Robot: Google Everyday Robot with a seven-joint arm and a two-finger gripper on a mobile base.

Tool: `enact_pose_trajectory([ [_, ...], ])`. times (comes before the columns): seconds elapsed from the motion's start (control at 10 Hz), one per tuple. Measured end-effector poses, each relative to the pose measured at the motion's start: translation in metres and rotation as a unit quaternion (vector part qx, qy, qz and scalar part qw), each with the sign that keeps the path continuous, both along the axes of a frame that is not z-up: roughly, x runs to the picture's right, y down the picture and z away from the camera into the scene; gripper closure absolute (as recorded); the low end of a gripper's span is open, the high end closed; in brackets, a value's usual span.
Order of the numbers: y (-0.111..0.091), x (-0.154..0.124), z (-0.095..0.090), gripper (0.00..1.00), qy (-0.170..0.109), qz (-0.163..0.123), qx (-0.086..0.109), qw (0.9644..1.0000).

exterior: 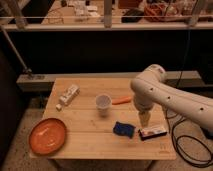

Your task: Place the white sponge in the ceramic cup

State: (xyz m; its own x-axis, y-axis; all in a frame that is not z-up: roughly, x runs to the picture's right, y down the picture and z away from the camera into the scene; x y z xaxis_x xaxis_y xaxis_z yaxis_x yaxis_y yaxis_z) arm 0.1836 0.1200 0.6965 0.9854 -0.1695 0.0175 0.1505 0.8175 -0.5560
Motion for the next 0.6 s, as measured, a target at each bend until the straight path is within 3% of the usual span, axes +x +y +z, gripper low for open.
enact_pose_trajectory([
  [0.6,0.006,-0.024,0.001,0.20,-0.017,-0.025,0.005,0.9995],
])
